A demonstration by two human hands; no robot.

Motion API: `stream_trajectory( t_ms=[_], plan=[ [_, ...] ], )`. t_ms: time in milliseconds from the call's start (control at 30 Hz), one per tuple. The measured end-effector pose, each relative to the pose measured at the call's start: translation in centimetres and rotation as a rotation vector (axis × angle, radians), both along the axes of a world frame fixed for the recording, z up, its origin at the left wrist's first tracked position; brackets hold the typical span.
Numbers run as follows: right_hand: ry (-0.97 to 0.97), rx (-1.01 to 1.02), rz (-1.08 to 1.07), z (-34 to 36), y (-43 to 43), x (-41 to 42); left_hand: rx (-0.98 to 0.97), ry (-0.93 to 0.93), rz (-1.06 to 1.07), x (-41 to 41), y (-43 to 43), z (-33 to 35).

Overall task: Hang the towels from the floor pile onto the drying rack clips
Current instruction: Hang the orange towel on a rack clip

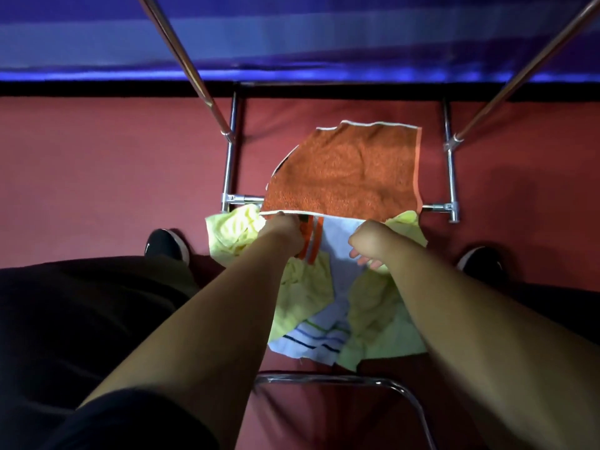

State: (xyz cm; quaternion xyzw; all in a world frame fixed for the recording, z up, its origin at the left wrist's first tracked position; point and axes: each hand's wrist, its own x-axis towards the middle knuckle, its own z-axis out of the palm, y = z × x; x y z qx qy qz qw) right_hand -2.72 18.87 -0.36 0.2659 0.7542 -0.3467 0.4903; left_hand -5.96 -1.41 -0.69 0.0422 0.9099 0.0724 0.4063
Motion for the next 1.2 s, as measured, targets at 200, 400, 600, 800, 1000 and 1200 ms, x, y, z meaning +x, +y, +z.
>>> stream_trajectory(
  t_ms=[200, 400, 600, 800, 1000, 1200],
  plan=[
    [0.095, 0.064, -0.039, -3.4, 0.6, -1.7, -0.175, -0.025, -0.191, -0.7, 1.7, -1.7],
    [0.141, 0.07, -0.017, -4.5, -0.5, -2.4, -0.062, 0.132, -0.099, -1.0, 1.3, -4.8],
    [0.363, 0.178, 0.062, -5.0, -0.8, -2.4, 0.286, 0.377, 0.126, -1.5, 1.7, -4.2],
    [0.511, 0.261, 0.07, -3.7, -1.2, -3.6, 0.719, 0.244, 0.492, -2.2, 5.3, 1.5],
    [0.601, 0.424, 0.075, 1.7, -0.6, -3.6, 0.894, 0.187, 0.535, -1.9, 5.2, 7.1],
    [0.645, 0.31, -0.009, 7.7, 0.3, -1.7, 0.988, 0.294, 0.515, -1.0, 3.2, 14.2]
  ],
)
